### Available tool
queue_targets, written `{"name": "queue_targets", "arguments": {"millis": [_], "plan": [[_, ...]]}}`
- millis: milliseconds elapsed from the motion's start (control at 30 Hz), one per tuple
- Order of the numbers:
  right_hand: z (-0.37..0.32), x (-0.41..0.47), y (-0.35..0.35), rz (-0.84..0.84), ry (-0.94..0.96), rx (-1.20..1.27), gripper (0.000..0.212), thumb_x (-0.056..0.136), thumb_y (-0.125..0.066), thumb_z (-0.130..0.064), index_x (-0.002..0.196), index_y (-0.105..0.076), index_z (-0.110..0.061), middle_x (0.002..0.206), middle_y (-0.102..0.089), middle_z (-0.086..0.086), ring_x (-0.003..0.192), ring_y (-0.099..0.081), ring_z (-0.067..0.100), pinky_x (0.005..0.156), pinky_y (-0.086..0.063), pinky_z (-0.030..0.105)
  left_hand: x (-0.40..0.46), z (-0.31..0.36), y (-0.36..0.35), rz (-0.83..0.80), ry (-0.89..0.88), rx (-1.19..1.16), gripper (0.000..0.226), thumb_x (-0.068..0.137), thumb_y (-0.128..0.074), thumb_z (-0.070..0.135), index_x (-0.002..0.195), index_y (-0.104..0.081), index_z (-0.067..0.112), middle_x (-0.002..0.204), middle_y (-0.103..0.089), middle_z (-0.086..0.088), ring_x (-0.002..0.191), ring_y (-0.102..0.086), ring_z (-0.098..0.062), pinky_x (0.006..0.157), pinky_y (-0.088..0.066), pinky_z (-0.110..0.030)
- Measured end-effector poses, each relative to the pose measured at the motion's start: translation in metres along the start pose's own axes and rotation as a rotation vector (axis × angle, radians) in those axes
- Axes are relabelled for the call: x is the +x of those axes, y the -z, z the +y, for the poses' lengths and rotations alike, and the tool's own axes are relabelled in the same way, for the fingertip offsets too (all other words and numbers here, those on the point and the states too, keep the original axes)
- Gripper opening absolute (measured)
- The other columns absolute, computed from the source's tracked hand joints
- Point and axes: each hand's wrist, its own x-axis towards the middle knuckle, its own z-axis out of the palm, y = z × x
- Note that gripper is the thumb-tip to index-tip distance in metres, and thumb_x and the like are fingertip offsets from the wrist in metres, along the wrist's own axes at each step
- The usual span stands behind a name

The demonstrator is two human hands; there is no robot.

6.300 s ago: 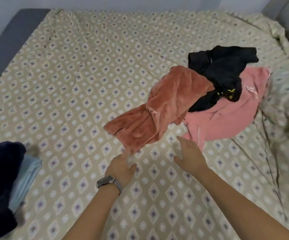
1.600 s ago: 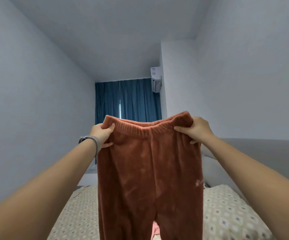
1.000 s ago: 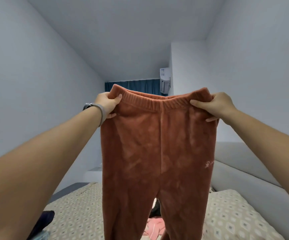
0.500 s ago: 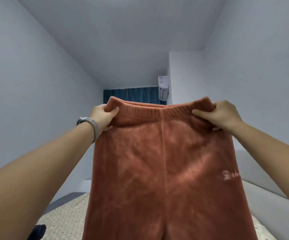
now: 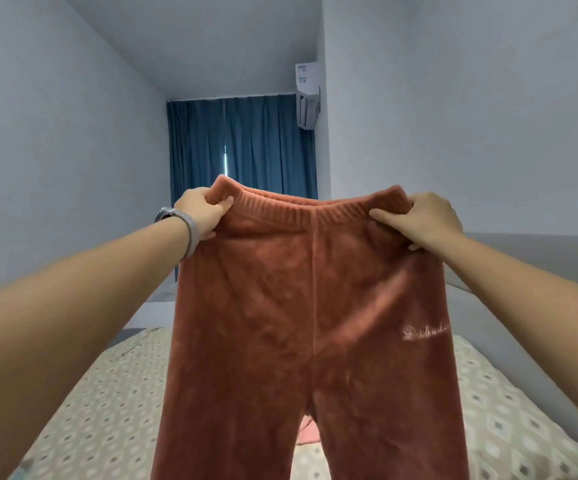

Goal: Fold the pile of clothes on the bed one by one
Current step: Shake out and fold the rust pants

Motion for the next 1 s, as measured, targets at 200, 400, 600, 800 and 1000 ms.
{"name": "queue_targets", "arguments": {"millis": [200, 400, 600, 800, 1000], "plan": [[0.035, 0.075, -0.093, -0.037, -0.032, -0.022, 0.059, 0.065, -0.065, -0.079, 0.078, -0.066, -0.021, 0.066, -0.071, -0.003, 0.04, -0.064, 0.018, 0.069, -0.057, 0.032, 0.085, -0.096, -0.071, 0.021, 0.061, 0.046, 0.02, 0.083, -0.065, 0.049, 0.08, -0.063, 0.03, 0.085, -0.065, 0.008, 0.093, -0.065, -0.025, 0.083, -0.057, -0.043], [0.171, 0.06, -0.272, -0.283, -0.222, -0.084, 0.06, 0.064, -0.067, -0.078, 0.076, -0.068, -0.018, 0.063, -0.07, -0.001, 0.035, -0.061, 0.018, 0.064, -0.058, 0.037, 0.076, -0.3, -0.185, -0.142, 0.321, 0.146, 0.024, 0.085, -0.067, 0.044, 0.082, -0.065, 0.02, 0.084, -0.066, -0.002, 0.093, -0.066, -0.032, 0.085, -0.056, -0.048], [0.29, 0.035, -0.42, -0.462, -0.36, -0.084, 0.05, 0.073, -0.071, -0.064, 0.078, -0.068, -0.014, 0.075, -0.071, 0.006, 0.044, -0.066, 0.023, 0.059, -0.057, 0.038, 0.056, -0.448, -0.269, -0.281, 0.446, 0.311, 0.026, 0.085, -0.069, 0.04, 0.069, -0.059, 0.022, 0.066, -0.059, -0.001, 0.08, -0.065, -0.031, 0.074, -0.053, -0.036], [0.375, 0.025, -0.546, -0.502, -0.325, -0.201, 0.042, 0.09, -0.062, -0.046, 0.09, -0.06, -0.004, 0.104, -0.067, 0.022, 0.1, -0.06, 0.037, 0.08, -0.043, 0.036, 0.049, -0.562, -0.348, -0.39, 0.417, 0.465, 0.014, 0.086, -0.069, 0.025, 0.089, -0.065, 0.013, 0.088, -0.065, -0.006, 0.089, -0.06, -0.025, 0.071, -0.036, -0.026], [0.467, -0.003, -0.623, -0.742, -0.494, -0.346, 0.071, 0.095, -0.039, -0.063, 0.13, -0.058, -0.005, 0.141, -0.05, 0.021, 0.129, -0.047, 0.036, 0.1, -0.036, 0.035, 0.025, -0.67, -0.385, -0.352, 0.65, 0.537, 0.043, 0.09, -0.059, 0.05, 0.096, -0.068, 0.008, 0.099, -0.065, -0.014, 0.091, -0.059, -0.032, 0.08, -0.043, -0.032]]}}
